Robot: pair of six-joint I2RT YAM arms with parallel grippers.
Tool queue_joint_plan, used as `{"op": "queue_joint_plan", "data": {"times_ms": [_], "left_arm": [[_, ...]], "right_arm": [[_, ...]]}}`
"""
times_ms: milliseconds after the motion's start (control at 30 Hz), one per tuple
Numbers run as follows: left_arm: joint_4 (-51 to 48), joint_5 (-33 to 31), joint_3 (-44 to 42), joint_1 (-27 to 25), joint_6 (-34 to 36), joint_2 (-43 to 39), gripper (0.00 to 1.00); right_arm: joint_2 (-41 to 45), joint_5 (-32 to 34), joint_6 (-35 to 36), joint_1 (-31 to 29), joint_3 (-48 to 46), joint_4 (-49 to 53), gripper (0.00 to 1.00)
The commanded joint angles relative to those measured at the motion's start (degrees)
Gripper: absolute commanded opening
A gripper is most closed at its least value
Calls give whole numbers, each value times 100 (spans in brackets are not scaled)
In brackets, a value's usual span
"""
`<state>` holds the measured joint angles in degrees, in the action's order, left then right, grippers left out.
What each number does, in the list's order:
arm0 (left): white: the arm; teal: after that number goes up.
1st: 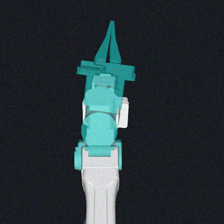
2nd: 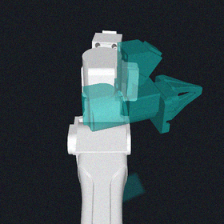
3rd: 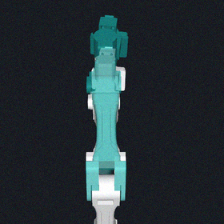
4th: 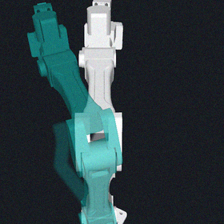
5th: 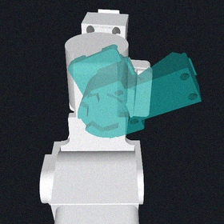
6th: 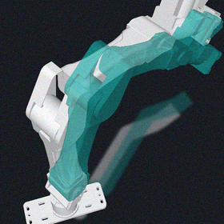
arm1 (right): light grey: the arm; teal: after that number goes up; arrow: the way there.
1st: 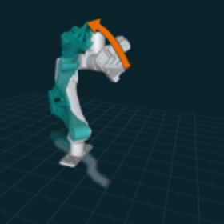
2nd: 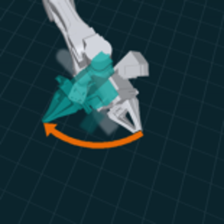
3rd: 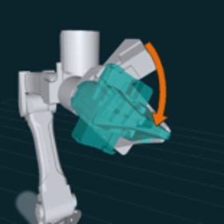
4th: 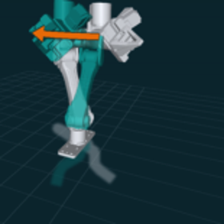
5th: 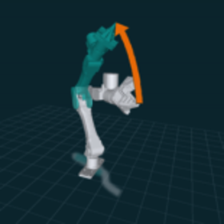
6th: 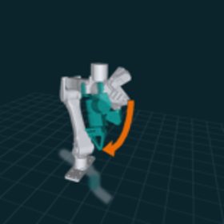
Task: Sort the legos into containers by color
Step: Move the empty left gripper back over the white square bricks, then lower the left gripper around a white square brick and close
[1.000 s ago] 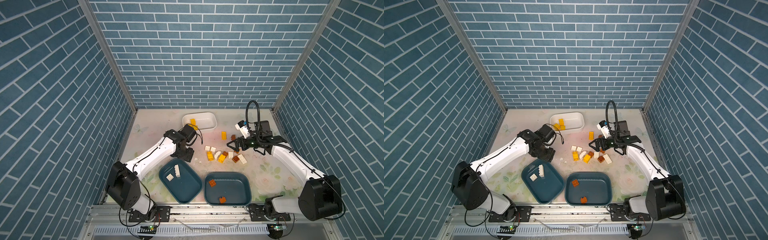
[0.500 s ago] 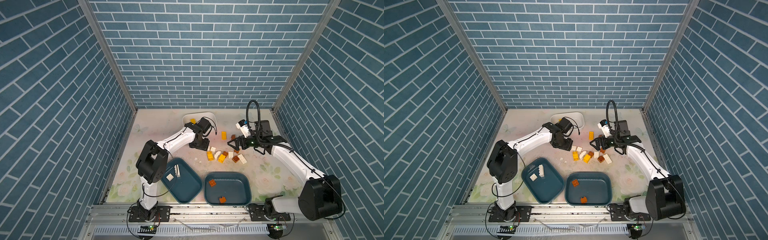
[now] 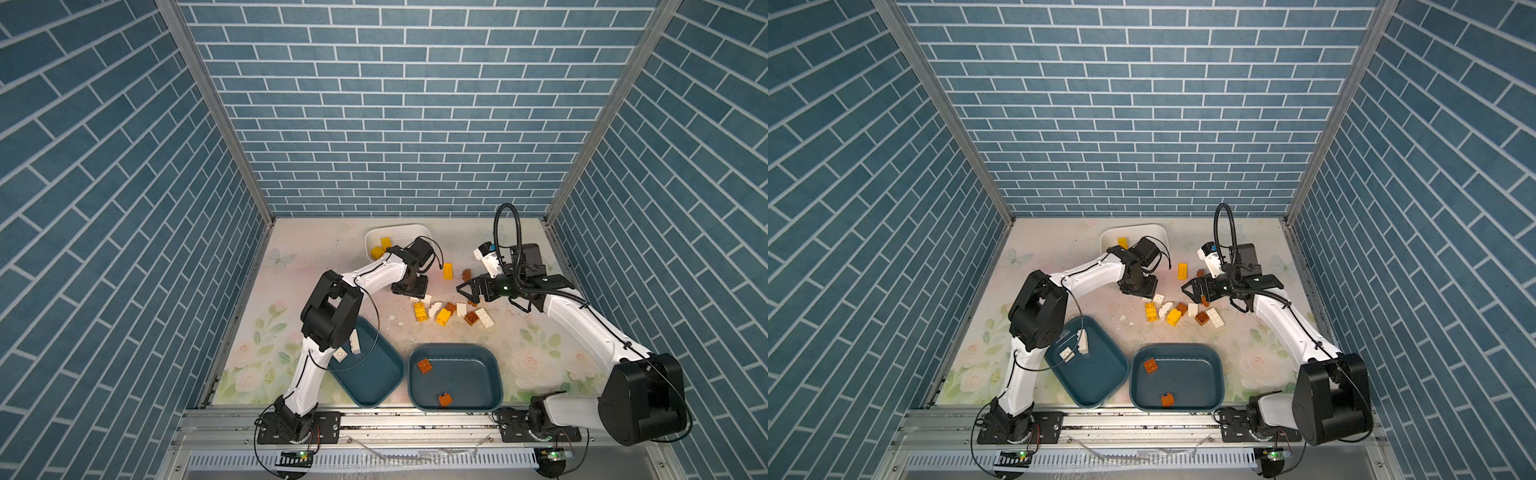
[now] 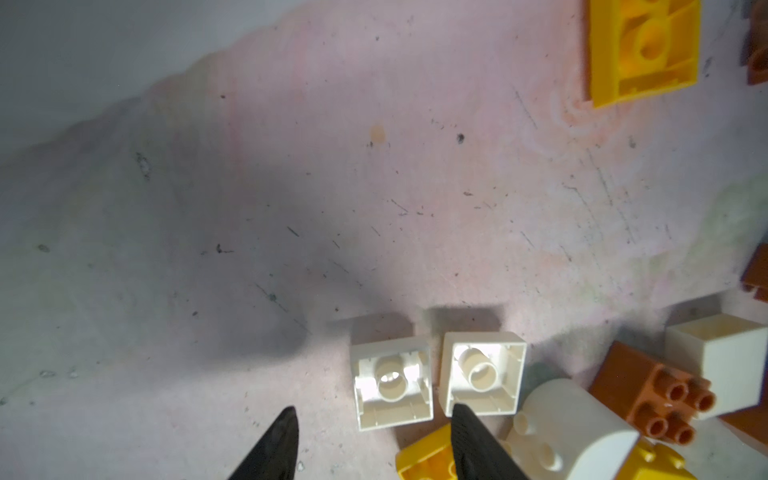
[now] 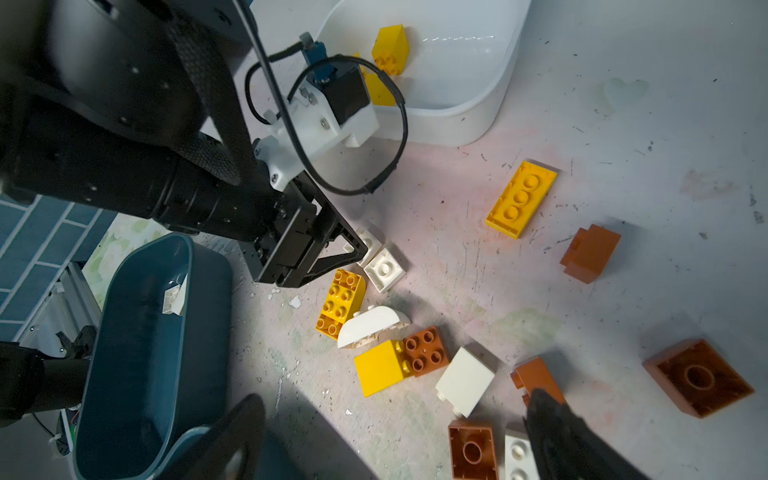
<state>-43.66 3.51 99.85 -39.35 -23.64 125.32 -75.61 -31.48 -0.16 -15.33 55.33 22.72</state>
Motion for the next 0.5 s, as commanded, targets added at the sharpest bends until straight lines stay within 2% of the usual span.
{"op": "queue_joint_plan", "data": {"times_ms": [0, 467], "left_arm": [[-25, -66, 177, -72, -17, 178, 59], [-211, -464, 310, -103, 112, 364, 54]], "right_arm": [[126, 59, -19, 23, -76, 26, 98], [170, 95, -19, 44, -118, 64, 98]]}}
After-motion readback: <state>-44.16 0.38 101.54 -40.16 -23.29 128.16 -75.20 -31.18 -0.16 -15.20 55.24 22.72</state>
